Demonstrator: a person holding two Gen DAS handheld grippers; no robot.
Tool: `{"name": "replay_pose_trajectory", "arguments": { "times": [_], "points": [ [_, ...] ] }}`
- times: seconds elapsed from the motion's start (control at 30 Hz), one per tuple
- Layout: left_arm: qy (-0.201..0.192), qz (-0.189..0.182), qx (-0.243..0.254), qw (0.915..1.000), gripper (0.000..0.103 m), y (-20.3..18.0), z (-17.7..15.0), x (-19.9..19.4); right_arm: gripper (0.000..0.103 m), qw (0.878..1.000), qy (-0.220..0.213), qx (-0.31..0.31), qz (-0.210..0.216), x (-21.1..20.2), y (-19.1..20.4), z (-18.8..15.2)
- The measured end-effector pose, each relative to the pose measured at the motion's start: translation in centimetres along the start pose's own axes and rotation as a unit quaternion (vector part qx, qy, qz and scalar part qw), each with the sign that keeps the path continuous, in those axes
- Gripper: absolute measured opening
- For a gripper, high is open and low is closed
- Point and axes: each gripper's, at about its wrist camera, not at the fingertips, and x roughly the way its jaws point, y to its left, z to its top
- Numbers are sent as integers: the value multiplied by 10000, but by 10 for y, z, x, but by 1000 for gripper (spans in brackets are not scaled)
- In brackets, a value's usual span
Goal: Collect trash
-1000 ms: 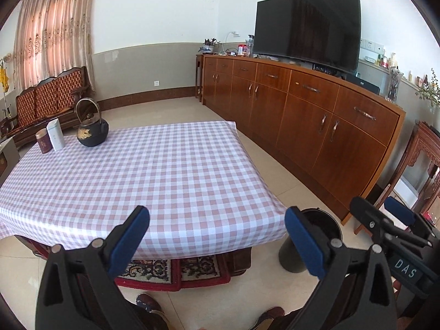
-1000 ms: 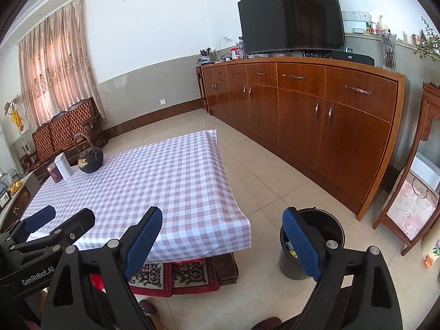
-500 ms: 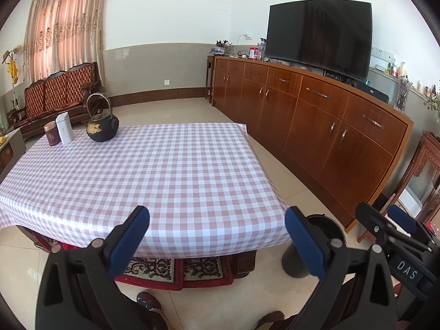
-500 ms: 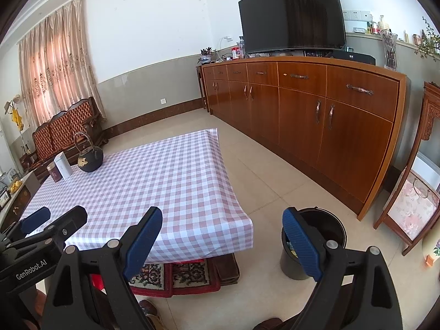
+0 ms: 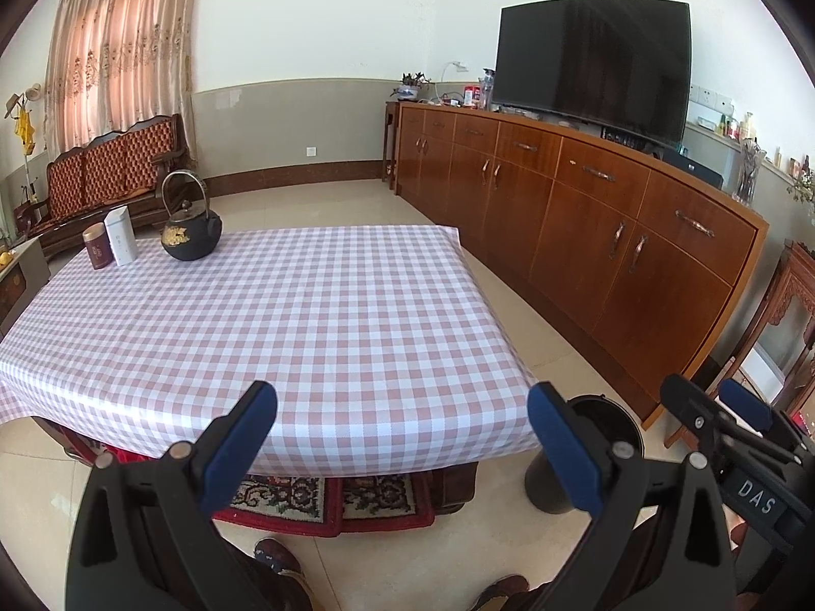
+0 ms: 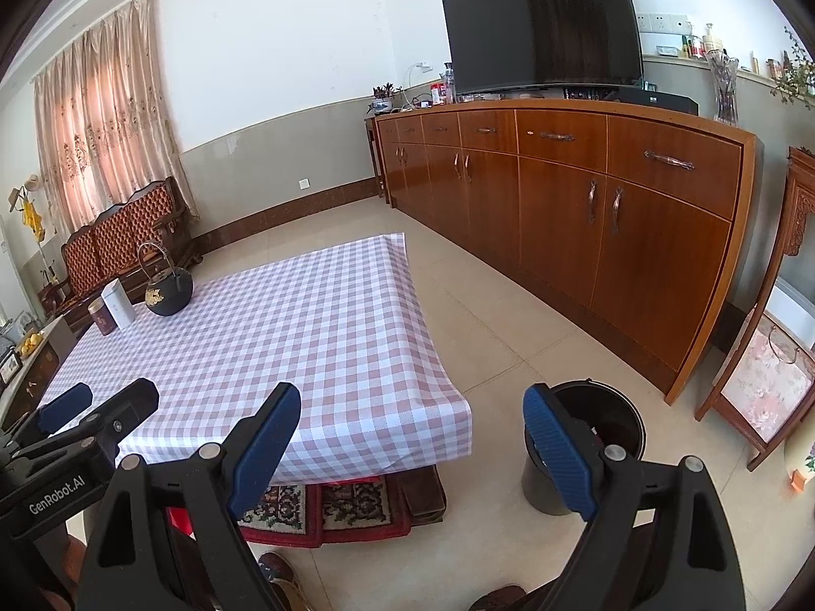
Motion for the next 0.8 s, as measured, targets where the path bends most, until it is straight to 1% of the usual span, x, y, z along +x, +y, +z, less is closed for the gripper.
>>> {"name": "replay_pose_trajectory", "arguments": {
  "times": [0.8],
  "points": [
    [75, -48, 45, 10000, 99, -6, -1, 3, 91, 9999, 101, 89, 72, 5, -2, -2]
  ]
}}
